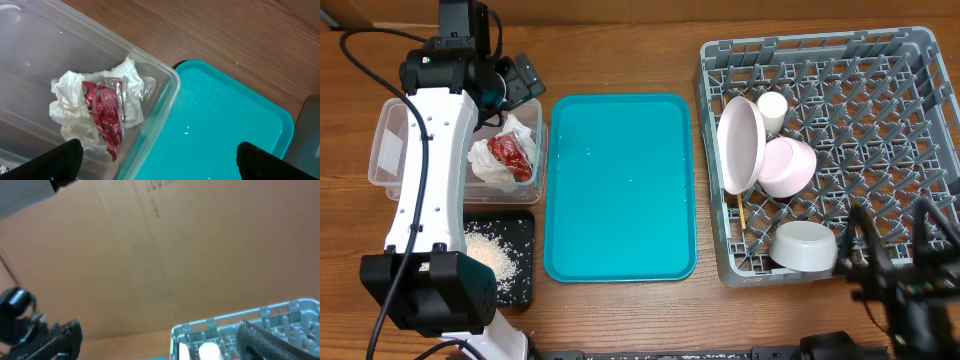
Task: Sort waste into correct bins and load items into the dishwasher
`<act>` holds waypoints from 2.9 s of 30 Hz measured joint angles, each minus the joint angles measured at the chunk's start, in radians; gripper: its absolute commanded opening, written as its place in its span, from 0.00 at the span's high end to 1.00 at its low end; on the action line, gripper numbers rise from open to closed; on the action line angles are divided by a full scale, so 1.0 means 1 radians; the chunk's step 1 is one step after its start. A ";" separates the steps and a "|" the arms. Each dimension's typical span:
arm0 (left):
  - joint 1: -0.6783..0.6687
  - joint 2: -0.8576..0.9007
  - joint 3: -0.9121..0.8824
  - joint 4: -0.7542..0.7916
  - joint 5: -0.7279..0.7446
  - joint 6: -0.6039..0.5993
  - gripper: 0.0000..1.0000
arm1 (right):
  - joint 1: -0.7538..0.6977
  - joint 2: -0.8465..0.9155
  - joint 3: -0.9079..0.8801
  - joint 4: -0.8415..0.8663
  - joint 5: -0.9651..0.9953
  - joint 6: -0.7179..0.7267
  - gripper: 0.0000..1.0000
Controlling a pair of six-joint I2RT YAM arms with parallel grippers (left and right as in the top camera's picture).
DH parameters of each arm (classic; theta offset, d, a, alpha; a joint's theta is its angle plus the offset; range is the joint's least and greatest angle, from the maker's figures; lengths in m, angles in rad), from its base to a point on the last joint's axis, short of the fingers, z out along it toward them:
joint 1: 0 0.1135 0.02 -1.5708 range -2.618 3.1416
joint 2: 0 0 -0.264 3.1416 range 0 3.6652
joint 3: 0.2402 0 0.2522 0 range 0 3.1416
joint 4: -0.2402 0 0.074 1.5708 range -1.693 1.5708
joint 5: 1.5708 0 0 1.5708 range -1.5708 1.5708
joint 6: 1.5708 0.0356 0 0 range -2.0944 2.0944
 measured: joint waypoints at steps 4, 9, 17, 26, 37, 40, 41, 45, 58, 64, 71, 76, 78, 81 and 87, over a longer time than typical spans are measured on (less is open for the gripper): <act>0.000 0.000 0.000 0.000 0.000 0.000 0.00 | -0.019 -0.024 -0.208 0.238 -0.013 0.018 0.00; 0.000 0.000 0.000 0.000 0.000 0.000 0.00 | -0.033 -0.087 -0.415 0.441 -0.015 0.052 0.00; 0.000 0.000 0.000 0.000 0.000 0.000 0.00 | -0.036 -0.172 -0.642 0.614 -0.015 0.067 0.00; 0.000 0.000 0.000 0.000 0.000 0.000 0.00 | -0.038 -0.224 -0.770 0.617 -0.015 0.072 0.00; 0.000 0.000 0.000 0.000 0.000 0.000 0.00 | -0.038 -0.225 -0.821 0.532 -0.014 0.075 0.00; 0.000 0.000 0.000 -0.001 0.000 0.000 0.00 | -0.038 -0.225 -0.821 0.468 -0.014 0.074 0.00; 0.000 0.000 0.000 -0.001 0.000 0.000 0.00 | -0.038 -0.225 -0.821 0.448 -0.014 0.074 0.00; 0.000 0.000 0.000 0.000 0.000 0.000 0.00 | -0.038 -0.225 -0.821 0.410 -0.014 0.075 0.00; 0.000 0.000 0.000 0.000 0.000 0.000 0.00 | -0.038 -0.225 -0.821 0.417 -0.088 -0.357 0.00; 0.000 0.000 0.000 0.000 0.000 0.000 0.00 | -0.038 -0.225 -0.821 0.416 -0.105 -0.502 0.00; 0.000 0.000 0.000 0.000 0.000 0.000 0.00 | -0.038 -0.225 -0.821 0.411 -0.070 -0.446 0.00; 0.000 0.000 0.000 0.000 0.000 0.000 0.00 | -0.038 -0.225 -0.821 0.411 -0.023 -0.341 0.00; 0.000 0.000 0.000 0.000 0.000 0.000 0.00 | -0.038 -0.225 -0.821 0.410 -0.014 -0.309 0.00; 0.000 0.000 0.000 0.000 0.000 0.000 0.00 | -0.038 -0.225 -0.821 0.412 -0.004 -0.278 0.00; 0.000 0.000 0.000 0.000 0.000 0.000 0.00 | -0.038 -0.225 -0.821 0.414 0.000 -0.253 0.00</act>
